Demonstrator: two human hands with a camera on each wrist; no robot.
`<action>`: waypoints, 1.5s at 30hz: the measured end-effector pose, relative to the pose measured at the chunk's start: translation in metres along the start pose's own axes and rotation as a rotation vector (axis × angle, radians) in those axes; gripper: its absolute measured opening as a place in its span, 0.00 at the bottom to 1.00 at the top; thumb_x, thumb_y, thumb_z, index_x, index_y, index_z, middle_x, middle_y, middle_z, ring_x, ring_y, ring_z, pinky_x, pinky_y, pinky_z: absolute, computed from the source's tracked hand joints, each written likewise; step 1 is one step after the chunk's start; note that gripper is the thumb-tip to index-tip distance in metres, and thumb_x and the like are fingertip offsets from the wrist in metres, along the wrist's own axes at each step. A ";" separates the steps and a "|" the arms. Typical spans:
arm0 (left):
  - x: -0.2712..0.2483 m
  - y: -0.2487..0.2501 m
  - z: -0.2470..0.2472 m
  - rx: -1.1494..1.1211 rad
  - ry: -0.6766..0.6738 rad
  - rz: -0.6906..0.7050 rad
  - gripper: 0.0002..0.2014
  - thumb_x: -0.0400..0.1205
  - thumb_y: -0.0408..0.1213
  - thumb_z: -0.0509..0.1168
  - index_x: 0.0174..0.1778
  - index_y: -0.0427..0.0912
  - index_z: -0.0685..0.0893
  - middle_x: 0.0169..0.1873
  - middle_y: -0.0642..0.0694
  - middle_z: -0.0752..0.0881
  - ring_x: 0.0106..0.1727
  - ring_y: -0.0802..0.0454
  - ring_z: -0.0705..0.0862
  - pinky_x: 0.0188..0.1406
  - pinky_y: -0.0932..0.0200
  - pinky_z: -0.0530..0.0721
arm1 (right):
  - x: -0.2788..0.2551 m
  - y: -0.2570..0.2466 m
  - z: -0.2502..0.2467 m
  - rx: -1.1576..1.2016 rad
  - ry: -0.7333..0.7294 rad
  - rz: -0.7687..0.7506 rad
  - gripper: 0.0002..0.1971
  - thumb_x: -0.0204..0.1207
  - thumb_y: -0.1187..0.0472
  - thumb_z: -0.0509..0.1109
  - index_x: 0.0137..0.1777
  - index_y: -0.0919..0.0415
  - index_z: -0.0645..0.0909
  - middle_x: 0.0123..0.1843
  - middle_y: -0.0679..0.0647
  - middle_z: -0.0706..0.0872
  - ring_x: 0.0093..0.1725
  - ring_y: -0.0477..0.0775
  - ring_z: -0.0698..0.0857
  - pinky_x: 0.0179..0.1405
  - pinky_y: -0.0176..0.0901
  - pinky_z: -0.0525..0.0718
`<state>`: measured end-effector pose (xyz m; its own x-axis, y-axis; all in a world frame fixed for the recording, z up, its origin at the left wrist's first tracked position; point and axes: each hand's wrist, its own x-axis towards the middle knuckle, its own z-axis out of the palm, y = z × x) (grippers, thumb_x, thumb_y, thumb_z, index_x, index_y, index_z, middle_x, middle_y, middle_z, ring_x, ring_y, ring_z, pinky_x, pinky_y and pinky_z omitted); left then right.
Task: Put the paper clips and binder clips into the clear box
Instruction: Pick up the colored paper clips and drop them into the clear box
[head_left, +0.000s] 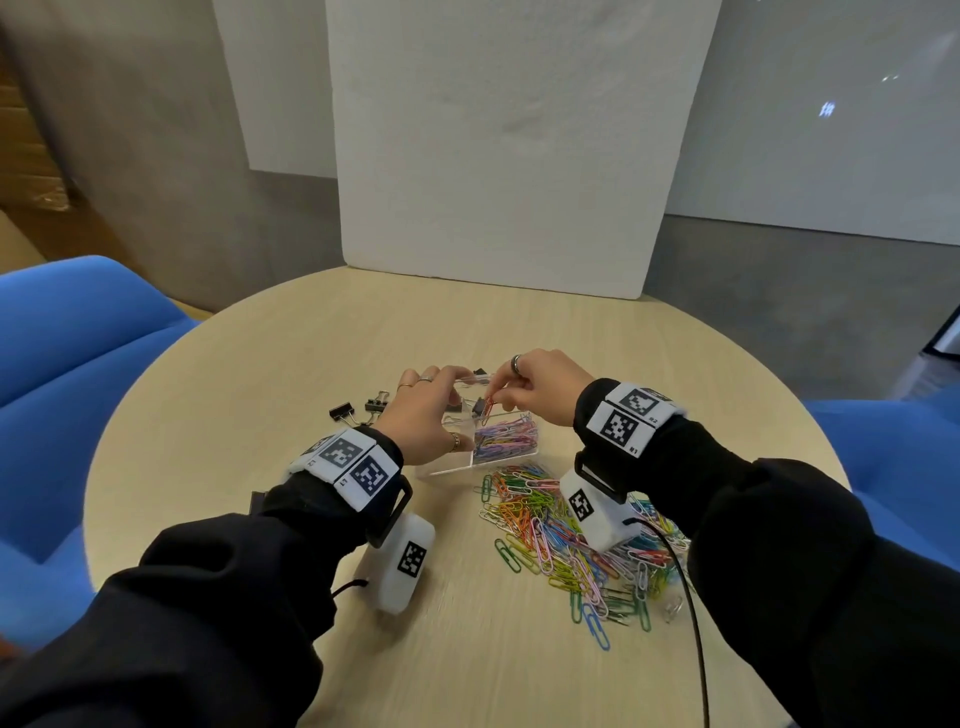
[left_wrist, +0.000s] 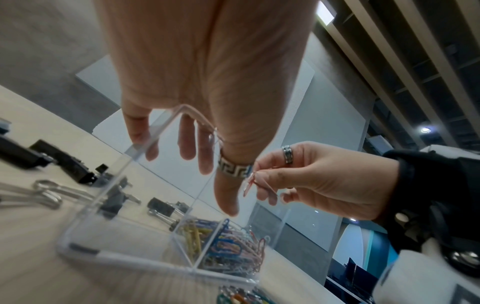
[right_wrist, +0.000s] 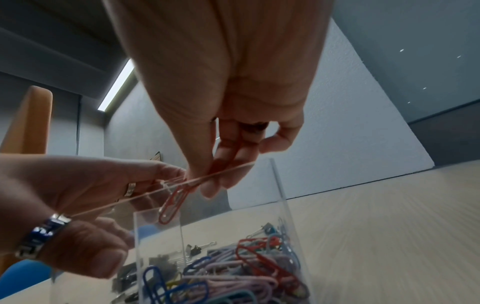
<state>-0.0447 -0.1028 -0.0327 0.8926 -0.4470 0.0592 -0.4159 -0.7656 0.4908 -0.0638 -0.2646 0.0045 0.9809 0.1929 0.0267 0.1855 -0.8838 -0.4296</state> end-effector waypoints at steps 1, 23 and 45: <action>0.000 0.000 0.000 0.002 0.000 0.001 0.38 0.73 0.42 0.74 0.76 0.50 0.62 0.60 0.47 0.78 0.64 0.48 0.65 0.62 0.56 0.66 | 0.001 0.000 0.000 0.000 0.001 0.005 0.10 0.81 0.61 0.63 0.56 0.61 0.84 0.42 0.53 0.86 0.41 0.47 0.81 0.34 0.24 0.73; -0.002 0.002 -0.001 0.018 -0.004 0.000 0.37 0.74 0.42 0.73 0.75 0.50 0.62 0.60 0.46 0.78 0.64 0.47 0.66 0.61 0.56 0.66 | 0.006 0.001 0.009 -0.161 -0.117 0.037 0.13 0.82 0.65 0.58 0.57 0.56 0.83 0.46 0.52 0.84 0.57 0.56 0.83 0.65 0.50 0.76; 0.000 0.001 -0.001 0.016 -0.007 -0.008 0.38 0.73 0.42 0.73 0.76 0.49 0.61 0.61 0.47 0.78 0.65 0.47 0.66 0.60 0.55 0.67 | 0.004 -0.005 -0.004 -0.099 -0.083 -0.028 0.26 0.83 0.45 0.51 0.48 0.63 0.86 0.35 0.51 0.82 0.35 0.47 0.77 0.42 0.39 0.76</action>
<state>-0.0452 -0.1033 -0.0309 0.8948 -0.4438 0.0488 -0.4113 -0.7767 0.4770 -0.0610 -0.2611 0.0101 0.9677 0.2490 -0.0386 0.2219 -0.9146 -0.3380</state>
